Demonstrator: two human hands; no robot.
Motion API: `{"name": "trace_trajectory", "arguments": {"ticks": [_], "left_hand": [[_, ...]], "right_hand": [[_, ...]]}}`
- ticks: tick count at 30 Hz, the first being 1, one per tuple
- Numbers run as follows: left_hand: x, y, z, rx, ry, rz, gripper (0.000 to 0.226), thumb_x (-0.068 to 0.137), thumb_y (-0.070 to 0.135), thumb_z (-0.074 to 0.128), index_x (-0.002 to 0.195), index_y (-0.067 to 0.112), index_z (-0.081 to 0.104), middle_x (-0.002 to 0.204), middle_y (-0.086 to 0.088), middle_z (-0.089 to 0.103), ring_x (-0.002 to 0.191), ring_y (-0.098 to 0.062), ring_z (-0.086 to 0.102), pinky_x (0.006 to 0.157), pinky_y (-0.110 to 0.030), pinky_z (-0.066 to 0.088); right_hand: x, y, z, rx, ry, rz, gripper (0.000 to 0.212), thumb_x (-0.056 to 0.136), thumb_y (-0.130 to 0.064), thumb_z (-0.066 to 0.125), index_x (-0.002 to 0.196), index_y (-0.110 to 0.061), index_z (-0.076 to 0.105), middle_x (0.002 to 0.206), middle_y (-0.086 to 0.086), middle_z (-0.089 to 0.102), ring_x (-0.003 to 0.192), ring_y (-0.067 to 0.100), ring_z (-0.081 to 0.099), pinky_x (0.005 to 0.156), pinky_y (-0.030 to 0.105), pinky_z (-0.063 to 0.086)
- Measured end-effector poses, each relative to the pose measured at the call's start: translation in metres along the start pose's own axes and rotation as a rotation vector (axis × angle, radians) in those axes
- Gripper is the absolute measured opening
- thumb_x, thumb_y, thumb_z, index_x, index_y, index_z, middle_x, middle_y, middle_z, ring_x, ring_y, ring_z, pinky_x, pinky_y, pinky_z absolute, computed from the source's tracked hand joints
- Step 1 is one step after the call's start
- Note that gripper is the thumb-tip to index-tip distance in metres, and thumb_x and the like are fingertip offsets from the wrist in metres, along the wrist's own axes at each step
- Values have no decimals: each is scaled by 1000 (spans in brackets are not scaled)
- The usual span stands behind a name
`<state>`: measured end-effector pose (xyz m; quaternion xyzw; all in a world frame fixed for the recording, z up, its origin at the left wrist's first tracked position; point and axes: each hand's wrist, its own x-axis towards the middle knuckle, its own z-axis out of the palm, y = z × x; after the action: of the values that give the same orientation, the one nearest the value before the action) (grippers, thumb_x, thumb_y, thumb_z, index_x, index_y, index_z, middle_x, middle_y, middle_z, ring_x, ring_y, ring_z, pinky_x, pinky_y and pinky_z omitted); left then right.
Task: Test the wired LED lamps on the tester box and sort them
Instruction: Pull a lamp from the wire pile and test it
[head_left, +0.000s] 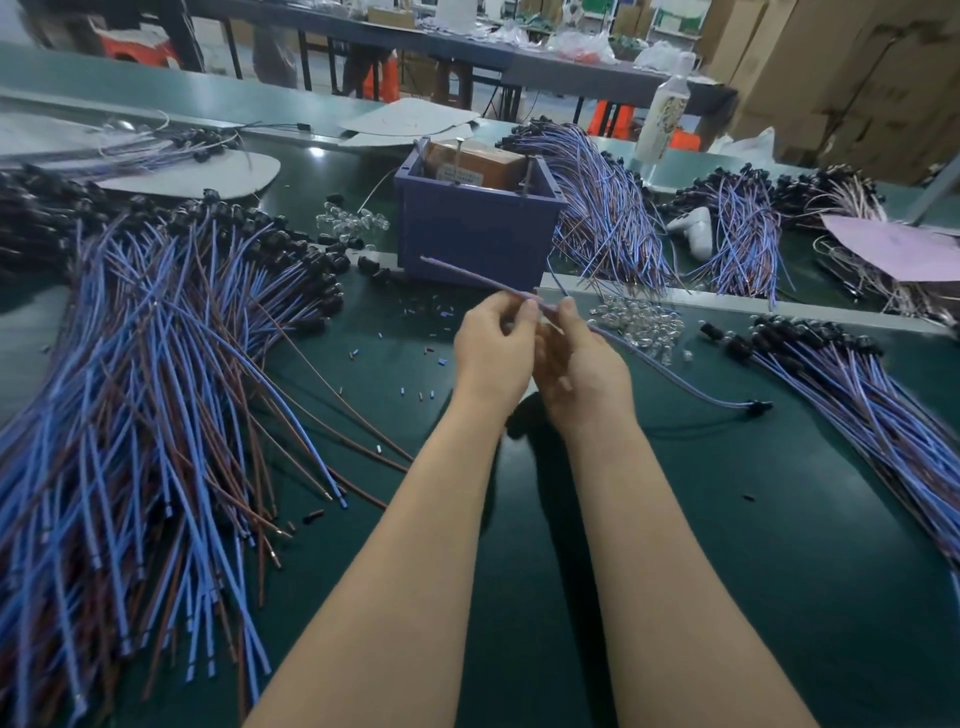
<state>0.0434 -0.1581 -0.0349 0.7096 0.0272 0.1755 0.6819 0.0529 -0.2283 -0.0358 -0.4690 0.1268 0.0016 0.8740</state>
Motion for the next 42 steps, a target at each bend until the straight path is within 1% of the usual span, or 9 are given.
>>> {"name": "trace_trajectory", "arguments": {"ticks": [4, 7, 11, 15, 21, 26, 30, 35, 42], "left_hand": [[9, -2, -14, -254, 238, -125, 22, 95, 10, 50, 75, 14, 57, 69, 2, 60, 60, -6, 55, 62, -20, 46], [12, -5, -19, -397, 329, -227, 16, 94, 6, 47, 82, 5, 57, 68, -1, 61, 53, -3, 56, 51, -15, 45], [12, -7, -15, -450, 315, -245, 16, 93, 2, 49, 79, 8, 56, 76, -6, 63, 66, -11, 61, 68, -22, 54], [10, -8, -9, -425, 230, -215, 19, 94, 1, 49, 78, 10, 55, 74, -4, 62, 71, -14, 61, 74, -25, 53], [10, -9, -5, -404, 148, -230, 14, 99, 5, 40, 89, 9, 49, 75, -2, 65, 58, -4, 62, 58, -13, 51], [11, -10, -3, -398, 145, -241, 19, 102, 9, 32, 86, 14, 41, 73, -3, 63, 45, -1, 60, 49, -13, 48], [12, -13, -1, -348, 115, -200, 11, 98, 2, 42, 94, 7, 50, 77, -4, 66, 57, -4, 65, 63, -18, 55], [11, -18, 0, 6, 5, -142, 14, 95, 9, 50, 93, 9, 64, 95, -10, 70, 89, -22, 66, 86, -32, 53], [16, -19, -6, -9, 170, -135, 19, 100, 9, 39, 91, 9, 56, 69, 3, 61, 54, -4, 55, 69, -26, 50]], "right_hand": [[-15, -6, 3, -473, -209, -122, 37, 96, -29, 52, 67, -8, 58, 52, -1, 47, 43, 9, 36, 42, 17, 27], [-24, -8, 9, -565, -303, -387, 30, 95, -22, 54, 69, -10, 60, 46, -8, 50, 40, 5, 40, 41, 15, 32], [-19, 3, 9, -1038, -47, -832, 18, 94, -15, 53, 97, -8, 69, 88, 1, 69, 84, 16, 62, 79, 29, 47], [-1, 15, 1, -1271, -58, -691, 27, 96, -17, 47, 116, -11, 65, 112, 9, 66, 106, 26, 57, 94, 38, 40], [1, 16, -3, -949, 38, -577, 15, 92, -12, 55, 96, -9, 69, 90, 3, 69, 85, 15, 61, 74, 19, 42], [7, 17, 0, -726, 137, -460, 12, 94, -13, 54, 95, -7, 65, 87, 9, 67, 87, 24, 64, 85, 37, 51], [9, 21, 6, -752, 213, -481, 14, 94, -14, 52, 98, -7, 64, 95, 11, 69, 88, 22, 62, 82, 31, 47], [11, 21, 11, -766, 216, -478, 17, 95, -14, 52, 102, -4, 63, 98, 14, 69, 92, 25, 63, 85, 32, 46], [12, 23, 14, -684, 224, -510, 15, 94, -10, 51, 107, -4, 58, 96, 13, 68, 93, 27, 63, 90, 40, 48]]}}
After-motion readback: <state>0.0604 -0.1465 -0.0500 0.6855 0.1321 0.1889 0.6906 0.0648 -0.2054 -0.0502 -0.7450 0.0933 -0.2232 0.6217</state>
